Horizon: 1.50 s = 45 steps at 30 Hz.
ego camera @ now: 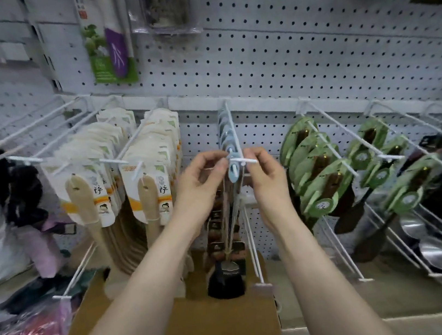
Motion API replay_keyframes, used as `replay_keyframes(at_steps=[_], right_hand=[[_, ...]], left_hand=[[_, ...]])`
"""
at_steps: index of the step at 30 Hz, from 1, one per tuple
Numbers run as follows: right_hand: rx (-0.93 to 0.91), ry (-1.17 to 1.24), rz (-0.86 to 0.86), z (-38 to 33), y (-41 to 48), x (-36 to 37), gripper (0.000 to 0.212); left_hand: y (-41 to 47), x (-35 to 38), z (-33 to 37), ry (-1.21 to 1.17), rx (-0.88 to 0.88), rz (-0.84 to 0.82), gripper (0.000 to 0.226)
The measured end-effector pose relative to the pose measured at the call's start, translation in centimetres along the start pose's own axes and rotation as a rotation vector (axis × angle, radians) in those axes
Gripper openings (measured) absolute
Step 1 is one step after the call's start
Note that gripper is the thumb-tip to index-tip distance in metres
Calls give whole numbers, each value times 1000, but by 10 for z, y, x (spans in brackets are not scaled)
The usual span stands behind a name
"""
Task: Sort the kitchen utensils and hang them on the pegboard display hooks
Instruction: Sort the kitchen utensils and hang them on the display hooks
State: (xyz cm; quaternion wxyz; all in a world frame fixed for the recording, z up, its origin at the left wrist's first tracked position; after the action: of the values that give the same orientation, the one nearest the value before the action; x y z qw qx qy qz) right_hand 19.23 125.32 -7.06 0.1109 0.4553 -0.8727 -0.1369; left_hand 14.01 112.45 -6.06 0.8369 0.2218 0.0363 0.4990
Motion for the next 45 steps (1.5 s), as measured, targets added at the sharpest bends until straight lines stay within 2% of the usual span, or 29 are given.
replay_keyframes(at_steps=[9, 13, 21, 25, 32, 36, 39, 42, 45], right_hand=[[-25, -147, 139, -22, -25, -1, 12], [-17, -200, 235, -22, -39, -14, 20], [50, -161, 379, -7, -76, -9, 13], [49, -132, 404, -6, -95, 4, 17], [74, -123, 320, -1, -115, 47, 10], [83, -159, 234, 0, -117, 70, 14], [95, -200, 182, 3, -115, 83, 23], [120, -238, 125, 11, -112, 95, 36], [125, -270, 54, 16, -103, 106, 45]], left_hand=[[-6, -5, 5, 27, -42, -103, 22], [-14, -23, 15, 45, -47, -145, 28], [-39, -51, 15, 47, -53, -233, 32], [-54, -68, 14, 0, -77, -233, 29], [-71, -123, 10, 21, -69, -70, 31], [-76, -149, 8, 86, -53, 0, 36], [-76, -155, 4, 154, -59, -6, 48], [-75, -152, -2, 126, -96, -52, 62], [-72, -146, -6, 117, -138, -116, 65]])
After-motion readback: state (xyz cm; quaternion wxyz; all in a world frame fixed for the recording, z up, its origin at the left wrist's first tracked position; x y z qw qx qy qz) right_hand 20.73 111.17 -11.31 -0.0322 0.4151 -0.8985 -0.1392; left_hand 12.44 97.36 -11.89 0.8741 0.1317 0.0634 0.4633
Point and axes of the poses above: each hand's wrist, its own y-axis towards the middle knuckle, its own x-axis out of the palm, z = x × y, the point moved 9 cm from there along y, towards the middle knuckle, and after that the axes turned 5 degrees about -y, right-handed, at the moved point
